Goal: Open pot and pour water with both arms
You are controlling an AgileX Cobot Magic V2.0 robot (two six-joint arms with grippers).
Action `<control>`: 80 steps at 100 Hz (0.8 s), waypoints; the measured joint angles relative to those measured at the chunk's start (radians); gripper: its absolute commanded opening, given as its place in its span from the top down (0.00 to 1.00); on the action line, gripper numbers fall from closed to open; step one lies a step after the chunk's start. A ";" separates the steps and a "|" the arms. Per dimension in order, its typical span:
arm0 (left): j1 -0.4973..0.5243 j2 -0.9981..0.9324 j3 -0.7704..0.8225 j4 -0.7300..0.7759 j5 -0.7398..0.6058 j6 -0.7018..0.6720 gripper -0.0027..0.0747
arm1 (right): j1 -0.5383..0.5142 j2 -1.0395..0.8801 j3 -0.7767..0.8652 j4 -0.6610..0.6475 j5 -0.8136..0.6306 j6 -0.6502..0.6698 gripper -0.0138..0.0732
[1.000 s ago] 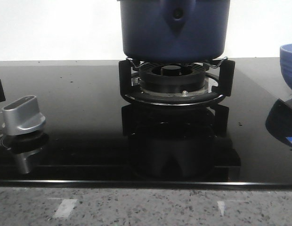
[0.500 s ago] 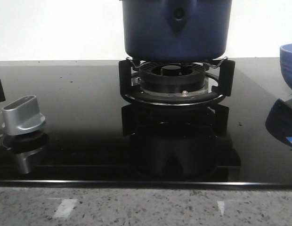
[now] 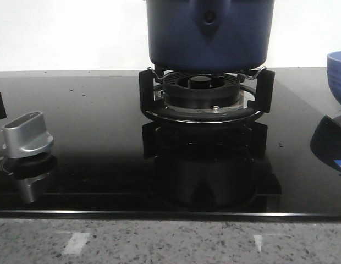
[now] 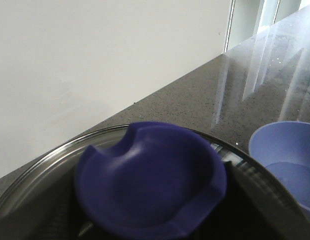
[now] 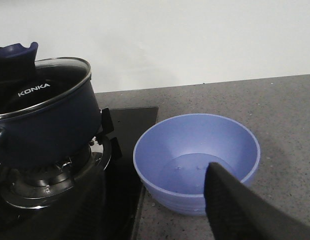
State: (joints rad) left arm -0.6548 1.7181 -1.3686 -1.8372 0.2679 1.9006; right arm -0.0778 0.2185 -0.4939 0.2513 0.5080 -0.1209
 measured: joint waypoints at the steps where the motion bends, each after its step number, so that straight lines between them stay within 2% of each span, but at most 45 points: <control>1: 0.000 0.000 0.000 -0.001 0.000 -0.002 0.58 | 0.000 0.000 0.000 0.000 0.000 0.000 0.39; 13: 0.000 0.001 -0.002 -0.001 0.016 -0.002 0.61 | 0.000 0.000 0.000 0.000 0.000 0.000 0.39; 34: 0.004 0.002 -0.002 -0.001 0.025 -0.002 0.56 | 0.000 0.000 0.000 0.000 0.000 0.000 0.39; 80: 0.049 -0.053 0.009 0.040 0.069 -0.002 0.56 | 0.000 0.000 0.000 0.000 0.002 0.000 0.39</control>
State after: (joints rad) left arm -0.6056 1.6654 -1.3601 -1.7969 0.3364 1.8991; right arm -0.0778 0.2185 -0.4939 0.2513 0.5103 -0.1209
